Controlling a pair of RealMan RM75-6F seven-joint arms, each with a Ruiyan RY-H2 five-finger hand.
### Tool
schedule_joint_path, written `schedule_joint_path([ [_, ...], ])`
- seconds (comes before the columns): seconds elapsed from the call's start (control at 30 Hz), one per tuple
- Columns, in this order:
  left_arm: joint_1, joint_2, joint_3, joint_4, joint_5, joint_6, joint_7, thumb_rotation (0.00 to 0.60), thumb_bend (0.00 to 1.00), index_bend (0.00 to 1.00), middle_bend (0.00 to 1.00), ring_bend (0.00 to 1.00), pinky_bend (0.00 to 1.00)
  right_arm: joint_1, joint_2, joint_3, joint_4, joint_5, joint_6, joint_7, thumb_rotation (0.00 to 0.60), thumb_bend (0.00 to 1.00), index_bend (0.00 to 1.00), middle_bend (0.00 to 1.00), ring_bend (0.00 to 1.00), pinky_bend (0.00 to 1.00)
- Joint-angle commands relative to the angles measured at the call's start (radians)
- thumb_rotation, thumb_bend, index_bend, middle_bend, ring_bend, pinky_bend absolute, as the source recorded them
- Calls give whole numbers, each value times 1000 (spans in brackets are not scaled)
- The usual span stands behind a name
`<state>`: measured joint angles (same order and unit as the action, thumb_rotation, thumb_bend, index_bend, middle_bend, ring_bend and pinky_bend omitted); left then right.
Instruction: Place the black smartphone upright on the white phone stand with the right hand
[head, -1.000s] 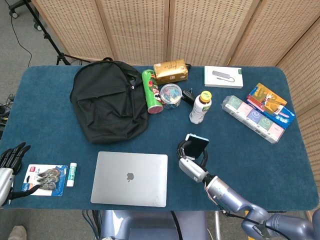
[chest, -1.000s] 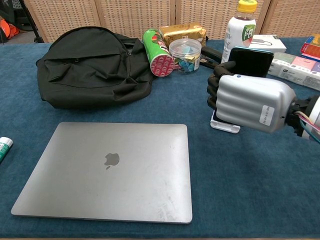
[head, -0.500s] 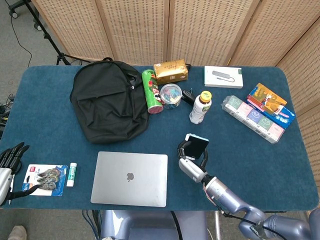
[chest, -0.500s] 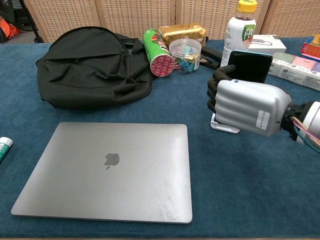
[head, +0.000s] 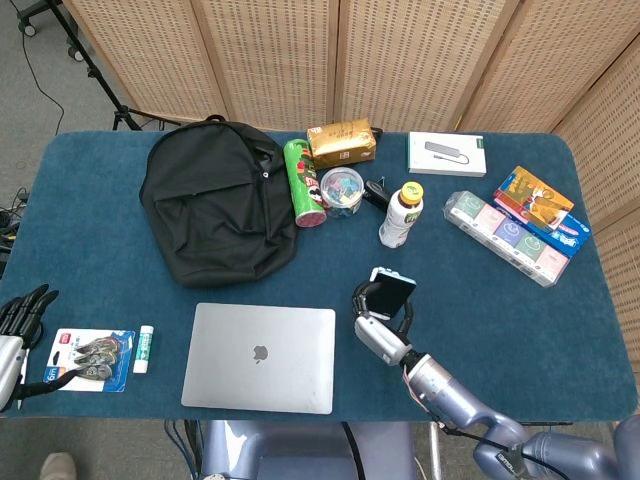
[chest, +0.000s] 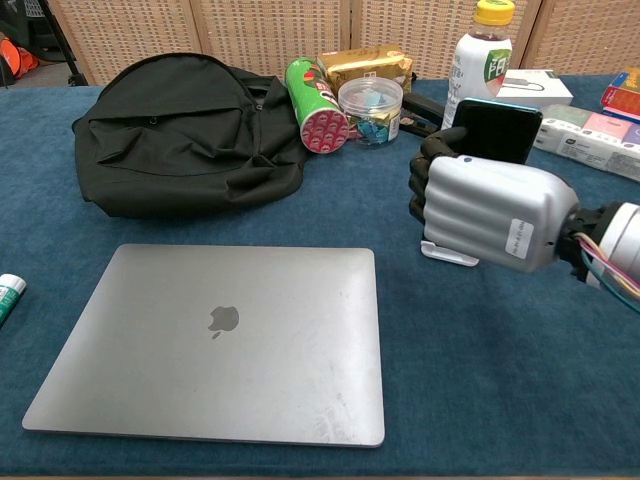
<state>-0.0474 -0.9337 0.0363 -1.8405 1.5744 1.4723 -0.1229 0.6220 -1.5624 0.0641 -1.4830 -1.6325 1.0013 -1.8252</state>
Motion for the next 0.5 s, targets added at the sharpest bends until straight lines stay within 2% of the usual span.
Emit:
schedule_joint_path([
  [0.03, 0, 0, 0, 0, 0, 1, 0, 600, 0, 0, 0, 0, 0, 0, -2, -2, 0, 3, 0, -3, 600, 363, 436, 392, 328, 409],
  [0.33, 1, 2, -2, 0, -4, 1, -5, 600, 0, 0, 0, 0, 0, -2, -12, -1, -9, 22, 4, -31, 600, 363, 398, 356, 312, 396],
  [0.5, 1, 3, -1, 0, -1, 2, -7, 600, 0, 0, 0, 0, 0, 1, -12, -4, -16, 23, 7, -27, 600, 350, 294, 252, 215, 341],
])
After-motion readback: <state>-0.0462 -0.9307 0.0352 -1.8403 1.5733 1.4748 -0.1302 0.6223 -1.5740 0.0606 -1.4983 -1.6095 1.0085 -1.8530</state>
